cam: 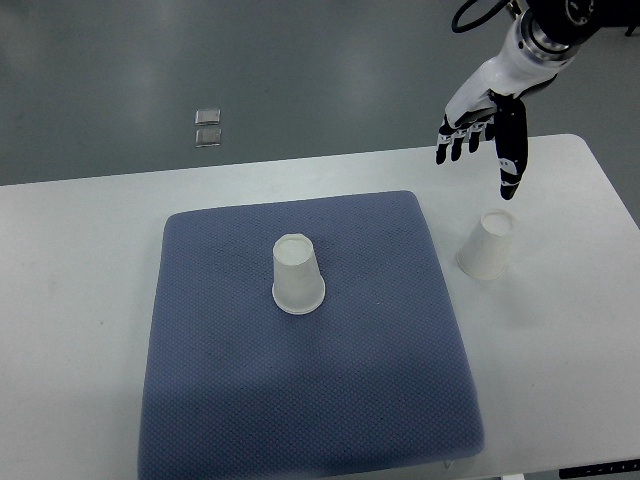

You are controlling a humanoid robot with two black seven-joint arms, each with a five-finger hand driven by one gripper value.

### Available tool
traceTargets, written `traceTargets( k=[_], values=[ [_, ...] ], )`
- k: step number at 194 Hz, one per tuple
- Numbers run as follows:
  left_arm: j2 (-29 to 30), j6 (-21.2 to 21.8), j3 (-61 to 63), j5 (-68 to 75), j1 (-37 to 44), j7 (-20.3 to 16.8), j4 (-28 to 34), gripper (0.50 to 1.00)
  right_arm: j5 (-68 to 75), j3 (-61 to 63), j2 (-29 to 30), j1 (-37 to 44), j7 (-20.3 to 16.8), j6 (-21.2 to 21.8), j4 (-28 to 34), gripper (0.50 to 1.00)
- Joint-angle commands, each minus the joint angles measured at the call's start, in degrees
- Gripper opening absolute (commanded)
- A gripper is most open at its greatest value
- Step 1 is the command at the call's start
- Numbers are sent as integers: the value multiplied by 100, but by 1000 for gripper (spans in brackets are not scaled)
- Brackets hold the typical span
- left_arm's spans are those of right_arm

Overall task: Stack paper cups
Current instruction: 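Lower the right hand down around the loose white paper cup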

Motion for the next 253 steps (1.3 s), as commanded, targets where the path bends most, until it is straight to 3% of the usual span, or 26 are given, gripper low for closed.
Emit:
traceTargets(
  k=[1,12,53,86,158,253],
  values=[
    [0,6,-4,-8,0,2,7,1000,13,-28,-45,-172,-42,-464,-44,924],
    [0,6,-4,-8,0,2,7,1000,-4,-81,-80,-338,-69,-773,-44,924],
    [0,6,-4,-16,0,2,7,1000,-22,-248,-27,-1016,-95,-1151,-273,924],
    [0,6,-4,-25,0,2,34,1000,-39,-248,17,-1551,-429,-1370,-396,924],
    [0,6,-12,-43,0,2,43,1000,-30,-257,17,-2589,-455,-2109,-1002,915],
    [0,14,-30,-69,18,2,51,1000,40,-151,17,-3353,-657,-2188,-1635,913]
  ],
)
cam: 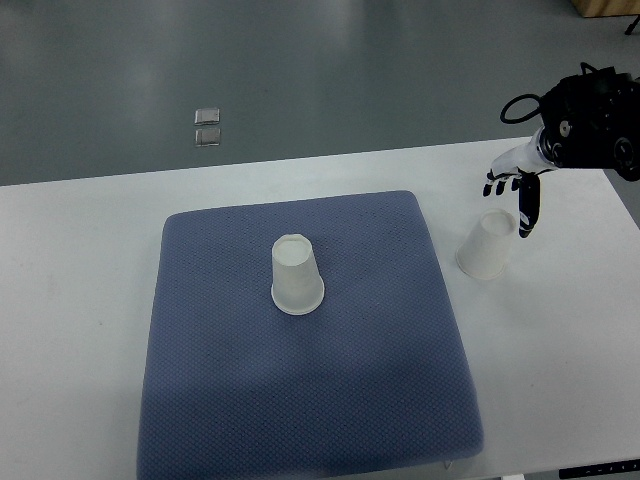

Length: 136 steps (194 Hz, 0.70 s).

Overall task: Stack paper cups
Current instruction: 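Lower the right hand down around the loose white paper cup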

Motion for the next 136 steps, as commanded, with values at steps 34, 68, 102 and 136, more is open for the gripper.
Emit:
traceTargets(
  k=[34,68,102,136],
  values=[
    [0,8,-7,-11,1,0,-9,1000,33,57,0,-308,-5,-35,-190,913],
    [0,0,-7,-11,18,0,0,1000,402,232,-9,-440,4,-18,-366,915],
    [0,8,-7,-11,45,0,0,1000,516,373,0,-572,-5,-18,-498,917],
    [0,8,-7,-11,53,0,0,1000,516,399,176,-721,-5,-35,-551,915]
  ],
)
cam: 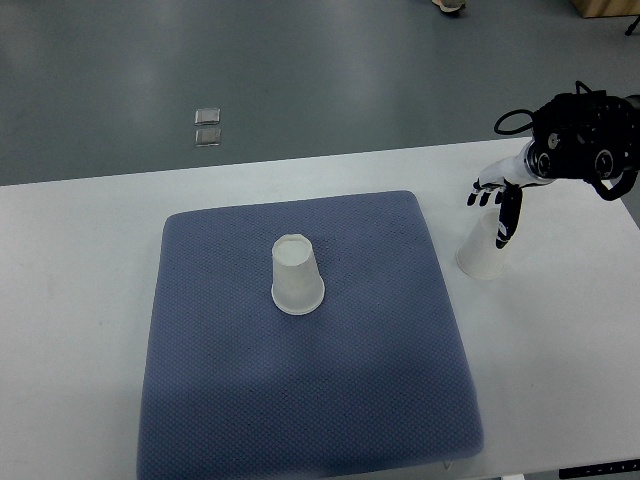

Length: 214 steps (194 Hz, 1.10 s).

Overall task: Stack paper cups
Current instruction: 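Lower the right hand down around the loose white paper cup, then close the right hand fingers around the cup and lift it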

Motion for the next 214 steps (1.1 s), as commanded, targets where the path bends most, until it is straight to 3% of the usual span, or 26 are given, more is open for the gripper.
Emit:
traceTargets(
  k=[1,35,53,143,154,176,214],
  values=[
    [0,2,1,1,9,0,0,1000,-1,9,105,-86,0,-9,-53,915],
    [0,2,-8,1,9,0,0,1000,-1,1,123,-227,0,-88,-273,907],
    [0,2,-8,1,9,0,0,1000,-28,-8,123,-245,0,-105,-308,872],
    [0,2,-8,1,18,0,0,1000,-45,-26,123,-306,9,-105,-308,866],
    [0,2,-8,1,18,0,0,1000,-54,-26,114,-359,18,-114,-308,819],
    [0,2,-8,1,18,0,0,1000,-54,-35,106,-368,18,-149,-308,774],
    [0,2,1,1,18,0,0,1000,-116,-70,79,-333,35,-140,-308,623]
  ],
)
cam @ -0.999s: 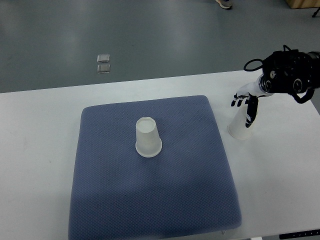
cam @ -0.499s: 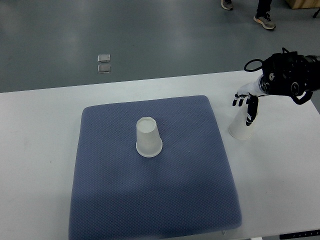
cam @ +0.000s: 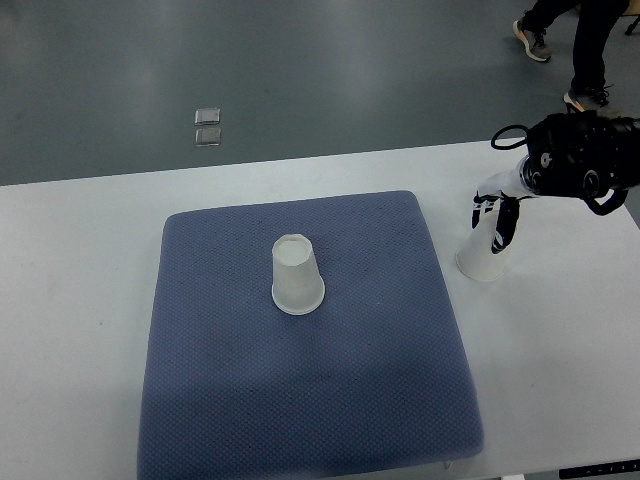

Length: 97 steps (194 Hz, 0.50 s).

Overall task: Stack paper cups
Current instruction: 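Close the right hand fingers around the cup and lift it, then carry the held cup with the right hand over the cup on the pad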

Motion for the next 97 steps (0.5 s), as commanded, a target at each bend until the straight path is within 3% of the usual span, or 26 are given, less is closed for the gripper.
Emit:
traceTargets(
  k=[1,32,73,97],
  values=[
    [0,-1,6,0,0,0,0,1000,-54,-12,-16,33,4,5,1,623],
    [0,-1,6,0,-9,0,0,1000,-71,32,-104,217,4,120,18,615],
    [0,-1,6,0,-9,0,0,1000,-62,40,-262,1281,4,322,581,617],
    [0,-1,6,0,-9,0,0,1000,-62,67,-526,2334,39,998,897,625]
  ],
)
